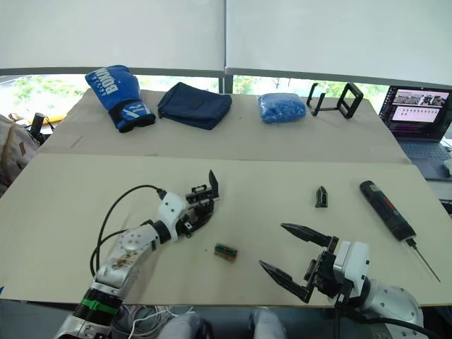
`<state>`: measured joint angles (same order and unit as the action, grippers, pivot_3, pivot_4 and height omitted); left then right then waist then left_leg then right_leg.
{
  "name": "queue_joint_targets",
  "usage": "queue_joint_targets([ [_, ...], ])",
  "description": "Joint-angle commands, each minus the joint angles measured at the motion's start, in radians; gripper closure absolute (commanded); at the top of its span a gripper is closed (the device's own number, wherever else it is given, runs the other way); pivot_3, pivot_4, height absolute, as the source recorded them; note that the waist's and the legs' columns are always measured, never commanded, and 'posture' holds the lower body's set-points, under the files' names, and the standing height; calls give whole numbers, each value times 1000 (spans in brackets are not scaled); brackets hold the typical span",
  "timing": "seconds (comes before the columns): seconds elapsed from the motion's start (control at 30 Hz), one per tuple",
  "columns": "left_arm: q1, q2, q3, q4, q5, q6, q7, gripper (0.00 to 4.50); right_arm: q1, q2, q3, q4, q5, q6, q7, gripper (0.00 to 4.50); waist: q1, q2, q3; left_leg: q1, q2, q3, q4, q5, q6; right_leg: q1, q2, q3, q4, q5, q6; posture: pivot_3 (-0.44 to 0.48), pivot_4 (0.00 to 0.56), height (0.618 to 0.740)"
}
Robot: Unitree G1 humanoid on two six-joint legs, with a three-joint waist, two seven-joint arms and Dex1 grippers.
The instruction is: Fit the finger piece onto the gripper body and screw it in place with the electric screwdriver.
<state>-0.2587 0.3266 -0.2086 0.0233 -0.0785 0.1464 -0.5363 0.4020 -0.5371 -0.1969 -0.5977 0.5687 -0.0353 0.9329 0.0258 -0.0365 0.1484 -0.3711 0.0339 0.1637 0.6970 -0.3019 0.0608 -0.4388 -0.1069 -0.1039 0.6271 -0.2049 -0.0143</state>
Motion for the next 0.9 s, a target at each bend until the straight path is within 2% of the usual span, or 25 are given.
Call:
queue_joint_targets([
  [0.03,-27,-28,-31,-40,29,-51,2,2165,-3,3,-10,-35,-3,-36,-5,0,2,0,0,0,0,0,0,0,0,0,-1,0,0,0,0,0,150,740],
  [0.17,-10,-42,-39,-28,42,-68,-2,2165,3,5,-14,-20,-5,-50,4,0,2,0,0,0,0,0,0,-1,1,0,-2,0,0,0,0,0,150,740],
  [0.3,11,-67,-18,-38,1,-40,-9,2165,17,11,-14,-3,-9,-74,14,0,2,0,0,0,0,0,0,-1,1,0,-3,1,0,0,0,0,150,740],
  [0.73,79,-50,27,2,-22,-64,-39,2165,51,26,-11,68,-12,-159,65,0,-3,3,-1,1,0,0,0,-1,2,1,-3,2,0,0,0,0,150,740],
  [0.87,123,-24,61,-35,-65,-33,-64,167,57,24,-14,92,-7,-178,84,0,-7,6,-3,2,0,0,0,-1,2,1,-3,2,0,0,0,0,150,740],
  [0.9,141,-1,76,-52,-84,-26,-88,49,62,20,-18,101,-3,-184,95,0,-9,6,-4,2,0,0,0,-1,2,1,-3,3,0,0,0,0,150,740],
])
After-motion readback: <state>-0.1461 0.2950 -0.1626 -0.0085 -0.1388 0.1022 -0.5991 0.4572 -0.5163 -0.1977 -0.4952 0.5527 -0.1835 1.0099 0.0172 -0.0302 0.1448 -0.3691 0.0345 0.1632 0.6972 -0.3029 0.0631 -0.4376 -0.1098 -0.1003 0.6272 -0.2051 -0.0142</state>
